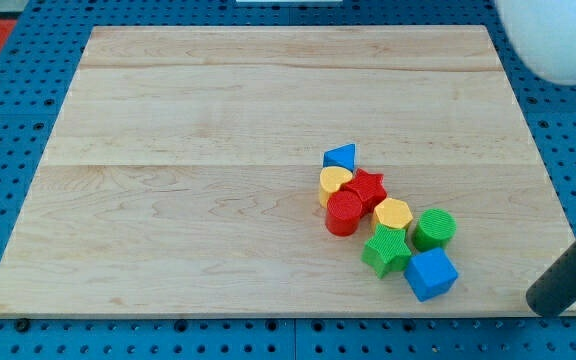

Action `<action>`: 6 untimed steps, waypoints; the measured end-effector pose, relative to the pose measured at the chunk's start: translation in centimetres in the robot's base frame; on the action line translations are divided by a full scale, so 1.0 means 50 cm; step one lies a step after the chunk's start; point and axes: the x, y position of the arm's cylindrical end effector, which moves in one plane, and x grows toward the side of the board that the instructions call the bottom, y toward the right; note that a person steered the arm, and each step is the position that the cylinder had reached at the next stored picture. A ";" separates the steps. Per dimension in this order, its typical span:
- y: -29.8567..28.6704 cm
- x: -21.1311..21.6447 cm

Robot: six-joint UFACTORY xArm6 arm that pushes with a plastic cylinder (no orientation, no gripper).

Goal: Keep blue cube on bottom right of green star

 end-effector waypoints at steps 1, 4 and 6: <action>-0.056 -0.007; -0.223 -0.028; -0.231 -0.094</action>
